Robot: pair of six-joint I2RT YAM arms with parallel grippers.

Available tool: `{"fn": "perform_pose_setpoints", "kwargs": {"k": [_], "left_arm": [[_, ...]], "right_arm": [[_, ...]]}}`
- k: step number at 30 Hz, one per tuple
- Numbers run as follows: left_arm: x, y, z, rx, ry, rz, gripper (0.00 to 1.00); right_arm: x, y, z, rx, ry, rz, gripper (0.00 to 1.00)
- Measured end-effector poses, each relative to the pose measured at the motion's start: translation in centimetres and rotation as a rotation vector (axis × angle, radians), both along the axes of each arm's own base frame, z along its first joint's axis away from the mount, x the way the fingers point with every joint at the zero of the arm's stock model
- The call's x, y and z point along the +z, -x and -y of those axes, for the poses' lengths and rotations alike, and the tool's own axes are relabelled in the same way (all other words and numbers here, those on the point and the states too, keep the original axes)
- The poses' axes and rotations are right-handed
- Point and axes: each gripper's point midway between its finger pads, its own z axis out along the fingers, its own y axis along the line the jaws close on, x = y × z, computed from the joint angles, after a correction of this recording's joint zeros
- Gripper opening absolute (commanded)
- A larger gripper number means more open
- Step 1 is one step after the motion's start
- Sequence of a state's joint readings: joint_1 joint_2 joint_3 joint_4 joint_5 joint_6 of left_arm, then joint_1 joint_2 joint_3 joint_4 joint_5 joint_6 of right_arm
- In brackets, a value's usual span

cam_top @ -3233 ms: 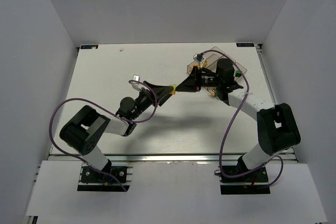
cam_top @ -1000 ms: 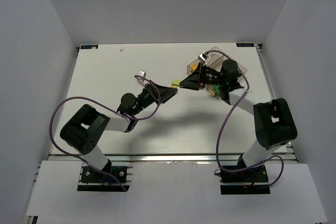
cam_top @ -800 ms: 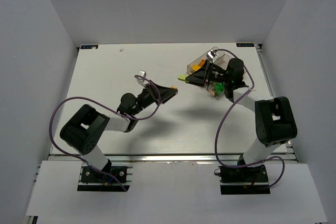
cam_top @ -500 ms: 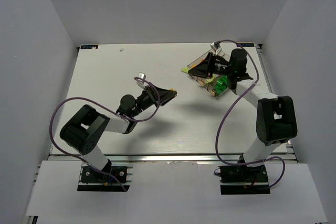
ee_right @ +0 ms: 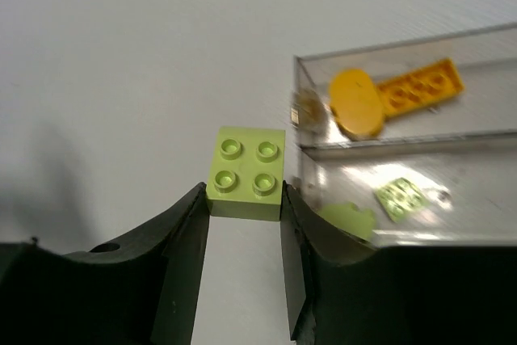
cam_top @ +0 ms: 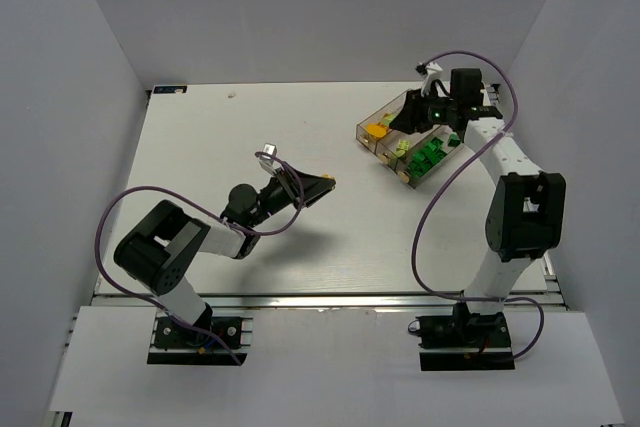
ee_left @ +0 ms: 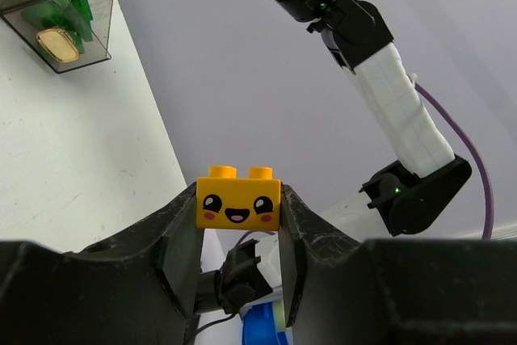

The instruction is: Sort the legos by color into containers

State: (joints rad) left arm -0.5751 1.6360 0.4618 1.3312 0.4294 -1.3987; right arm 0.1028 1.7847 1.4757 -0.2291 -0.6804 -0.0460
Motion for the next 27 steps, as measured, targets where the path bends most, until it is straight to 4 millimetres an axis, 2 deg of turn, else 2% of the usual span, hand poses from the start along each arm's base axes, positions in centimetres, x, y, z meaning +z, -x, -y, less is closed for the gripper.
{"fn": "perform_pose_setpoints", "kwargs": {"k": [5, 12, 20, 21, 24, 27], "left_arm": [[0.1, 0.1, 0.0, -0.005, -0.007, 0.017, 0.22], [0.8, 0.0, 0.3, -0.016, -0.004, 0.048, 0.22], [1.2, -0.1, 0.5, -0.020, -0.003, 0.067, 0.22], [1.4, -0.1, 0.5, -0.020, -0.001, 0.074, 0.22], [2.7, -0.5, 0.9, -0.028, 0.007, 0.122, 0.22], [4.7, -1.1, 1.6, -0.036, 0.014, 0.202, 0.22]], "right_arm": [[-5.1, -0.3, 3.5, -0.023, 0.225, -0.020, 0.00], [-8.6, -0.6, 5.6, -0.010, 0.378, -0.040, 0.00], [-10.4, -1.5, 6.3, -0.003, 0.431, -0.048, 0.31], [-10.4, -1.6, 6.3, -0.004, 0.433, -0.047, 0.39], [-10.3, -2.0, 6.2, -0.005, 0.433, -0.040, 0.55], [-10.2, -2.4, 6.3, -0.007, 0.435, -0.029, 0.64]]}}
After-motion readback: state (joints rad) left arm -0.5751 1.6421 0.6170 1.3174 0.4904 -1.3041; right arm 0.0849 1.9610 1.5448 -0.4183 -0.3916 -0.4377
